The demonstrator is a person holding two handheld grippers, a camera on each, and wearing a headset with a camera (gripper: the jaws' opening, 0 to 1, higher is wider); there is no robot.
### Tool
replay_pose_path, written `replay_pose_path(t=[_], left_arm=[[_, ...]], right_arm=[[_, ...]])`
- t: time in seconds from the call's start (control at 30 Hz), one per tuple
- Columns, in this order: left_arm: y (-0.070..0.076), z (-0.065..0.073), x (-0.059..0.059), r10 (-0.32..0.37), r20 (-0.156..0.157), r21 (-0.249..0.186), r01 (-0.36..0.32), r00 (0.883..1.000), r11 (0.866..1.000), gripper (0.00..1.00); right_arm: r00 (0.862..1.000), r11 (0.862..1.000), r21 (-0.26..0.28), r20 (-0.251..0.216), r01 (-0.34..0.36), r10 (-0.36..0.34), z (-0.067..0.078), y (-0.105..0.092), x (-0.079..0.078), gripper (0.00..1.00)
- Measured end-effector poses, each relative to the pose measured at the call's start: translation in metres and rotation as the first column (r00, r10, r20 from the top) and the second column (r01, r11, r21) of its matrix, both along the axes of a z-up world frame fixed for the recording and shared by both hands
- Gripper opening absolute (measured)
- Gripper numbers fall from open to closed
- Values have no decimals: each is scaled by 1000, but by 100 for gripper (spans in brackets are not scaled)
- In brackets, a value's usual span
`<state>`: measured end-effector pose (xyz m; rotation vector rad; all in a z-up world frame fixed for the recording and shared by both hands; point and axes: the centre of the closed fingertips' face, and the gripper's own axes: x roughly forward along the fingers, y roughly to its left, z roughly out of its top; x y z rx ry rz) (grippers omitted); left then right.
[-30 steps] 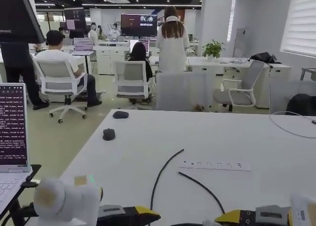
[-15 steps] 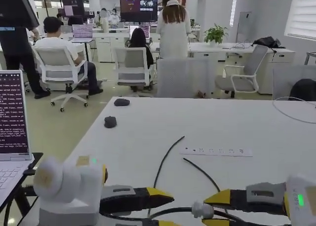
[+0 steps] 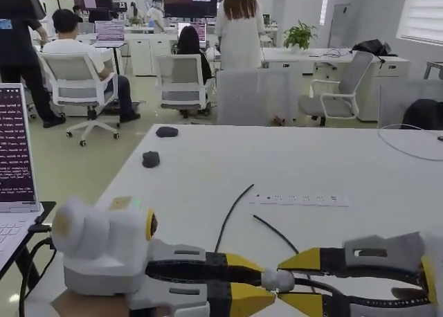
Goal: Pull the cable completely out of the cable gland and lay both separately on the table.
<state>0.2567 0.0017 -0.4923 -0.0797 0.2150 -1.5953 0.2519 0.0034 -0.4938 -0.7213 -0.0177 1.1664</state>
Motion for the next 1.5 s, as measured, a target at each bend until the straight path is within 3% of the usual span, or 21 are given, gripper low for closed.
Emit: replay_pose_path(t=[0.07, 0.2, 0.27, 0.37, 0.43, 0.47, 0.5, 0.57, 0.63, 0.7, 0.83, 0.97, 1.0, 1.03, 1.07, 1.1, 1.27, 1.4, 1.43, 1.47, 1.5], left_arm=[[0, 8, -2, -9, -20, -40, 8, 1000, 999, 16], [1, 10, -3, -17, -36, -45, 15, 999, 999, 16], [3, 11, -3, -20, -80, -56, 16, 997, 998, 15], [5, 13, -4, -6, -23, -66, 4, 1000, 998, 15], [7, 15, -7, -8, 17, -69, 9, 1000, 998, 15], [8, 16, -8, -5, 47, -77, 8, 999, 997, 15], [9, 18, -9, -3, 68, -82, 9, 998, 997, 15], [12, 23, -10, 10, 118, -101, 2, 993, 995, 15], [15, 29, -11, 17, 160, -128, 3, 987, 992, 15], [15, 34, -15, 7, 204, -141, 23, 979, 990, 15], [13, 33, -19, -2, 253, -125, 35, 967, 992, 15], [12, 33, -20, -6, 264, -133, 43, 964, 990, 15], [11, 33, -20, -2, 268, -134, 39, 963, 990, 15], [12, 33, -20, -6, 270, -133, 44, 963, 990, 15], [12, 34, -21, -8, 270, -136, 46, 963, 990, 15], [11, 33, -21, -12, 273, -132, 50, 962, 990, 15], [10, 30, -20, -15, 281, -114, 49, 960, 992, 15], [9, 26, -17, -13, 208, -99, 35, 978, 994, 14], [10, 24, -17, -14, 183, -99, 33, 983, 995, 14], [10, 24, -16, -8, 176, -102, 26, 984, 994, 14], [10, 23, -14, 4, 142, -97, 10, 990, 995, 14]], right_arm=[[1000, 999, 23, -7, -22, 22, 3, 3, -3, 11], [999, 999, 28, 2, -41, 41, 6, 7, -5, 11], [999, 998, 36, 1, -46, 46, 7, 8, -5, 12], [999, 997, 61, -9, -48, 48, 9, 10, -3, 12], [987, 986, 160, -139, -54, 76, 13, 12, -8, 13], [971, 975, 219, -228, -21, 72, 16, 10, -6, 14], [962, 968, 252, -261, -10, 78, 19, 8, -4, 16], [926, 936, 353, -357, 12, 123, 28, 5, -4, 21], [852, 902, 427, -493, 61, 176, 31, 3, -7, 23], [785, 877, 468, -580, 105, 216, 32, 2, -7, 26], [706, 849, 513, -648, 127, 285, 33, 8, -14, 26], [700, 854, 509, -649, 109, 298, 31, 12, -17, 17], [681, 835, 538, -655, 116, 328, 35, 13, -19, 13], [678, 834, 539, -657, 117, 329, 35, 14, -18, 12], [658, 837, 533, -676, 128, 330, 34, 14, -19, 12], [653, 840, 528, -682, 128, 329, 33, 15, -20, 12], [638, 856, 498, -706, 137, 308, 28, 14, -20, 12], [638, 875, 464, -718, 137, 280, 25, 14, -20, 11], [626, 883, 447, -731, 140, 271, 24, 13, -20, 10], [634, 891, 432, -730, 140, 254, 22, 13, -20, 10], [682, 895, 432, -689, 113, 246, 23, 11, -18, 10]])
